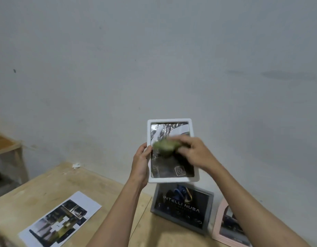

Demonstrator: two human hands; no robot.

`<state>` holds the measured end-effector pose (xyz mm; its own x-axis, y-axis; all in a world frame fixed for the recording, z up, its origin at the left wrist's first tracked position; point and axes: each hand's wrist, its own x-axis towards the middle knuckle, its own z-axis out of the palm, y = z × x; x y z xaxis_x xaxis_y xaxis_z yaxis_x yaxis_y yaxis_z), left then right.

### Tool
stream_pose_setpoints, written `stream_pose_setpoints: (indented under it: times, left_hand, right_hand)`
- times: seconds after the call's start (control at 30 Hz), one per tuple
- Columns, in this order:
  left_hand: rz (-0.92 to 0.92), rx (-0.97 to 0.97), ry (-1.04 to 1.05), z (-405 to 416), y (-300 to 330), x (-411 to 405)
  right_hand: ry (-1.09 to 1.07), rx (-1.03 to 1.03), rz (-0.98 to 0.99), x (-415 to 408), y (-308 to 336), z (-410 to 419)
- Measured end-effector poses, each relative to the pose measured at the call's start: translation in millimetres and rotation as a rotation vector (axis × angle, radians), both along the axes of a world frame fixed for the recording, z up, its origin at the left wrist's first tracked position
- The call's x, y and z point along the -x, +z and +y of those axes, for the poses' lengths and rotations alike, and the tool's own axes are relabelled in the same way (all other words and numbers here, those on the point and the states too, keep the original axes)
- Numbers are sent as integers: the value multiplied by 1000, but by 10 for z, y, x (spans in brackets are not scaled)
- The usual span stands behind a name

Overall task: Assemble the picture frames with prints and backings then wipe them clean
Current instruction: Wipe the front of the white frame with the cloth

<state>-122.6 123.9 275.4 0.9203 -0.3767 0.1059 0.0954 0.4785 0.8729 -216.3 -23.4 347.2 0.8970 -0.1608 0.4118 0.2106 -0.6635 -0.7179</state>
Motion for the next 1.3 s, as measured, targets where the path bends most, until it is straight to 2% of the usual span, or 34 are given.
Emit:
stream_pose_setpoints:
  times: [0.03, 0.1, 0.2, 0.27, 0.37, 0.43, 0.5, 0.63, 0.7, 0.77, 0.87, 0.9, 0.93, 0.97, 1.03, 1.07, 1.13, 1.3]
  left_hand:
    - [-14, 3, -19, -44, 27, 53]
    - [-65, 19, -50, -126, 115, 148]
    - [-122, 102, -35, -169, 267, 183]
    - [-124, 142, -6, -149, 329, 143]
    - [-67, 155, 37, -92, 302, 53]
    - [-55, 95, 84, -67, 279, 27]
    - [-70, 3, 134, -90, 242, 14]
    - [-70, -84, 125, -178, 184, 126]
    - [-104, -79, 61, -221, 229, 216]
    - [-155, -61, -16, -242, 313, 278]
    - [-167, -41, -41, -261, 421, 352]
    - [-171, -41, -22, -266, 437, 355]
    - [-172, -36, -8, -273, 456, 351]
    - [-165, -23, 4, -284, 474, 347]
    - [-132, 33, 36, -302, 517, 364]
    - [-117, 58, 56, -309, 529, 360]
    - [-109, 48, 94, -316, 492, 322]
    - [-111, -44, 193, -289, 277, 279]
  right_hand:
    - [-130, 53, -132, -59, 121, -61]
    - [-289, 290, -247, -153, 246, -96]
    - [-201, 637, -292, -207, 113, -1]
    - [-102, 682, -323, -162, -75, 79]
    - [22, 641, -222, -43, -275, 155]
    - [121, 678, -121, 72, -389, 184]
    - [190, 614, 3, 176, -454, 165]
    - [254, 168, 252, 335, -205, 108]
    - [270, 44, 305, 406, 22, 65]
    - [264, -25, 282, 437, 268, 5]
    - [125, -257, -12, 460, 640, -168]
    - [11, -216, -164, 431, 740, -253]
    - [-111, -47, -301, 395, 819, -327]
    - [-224, 213, -393, 352, 848, -409]
    - [-386, 708, -419, 303, 765, -521]
    - [-411, 855, -364, 285, 641, -563]
    - [-413, 954, -214, 319, 306, -570]
    - [-305, 786, 29, 586, -395, -397]
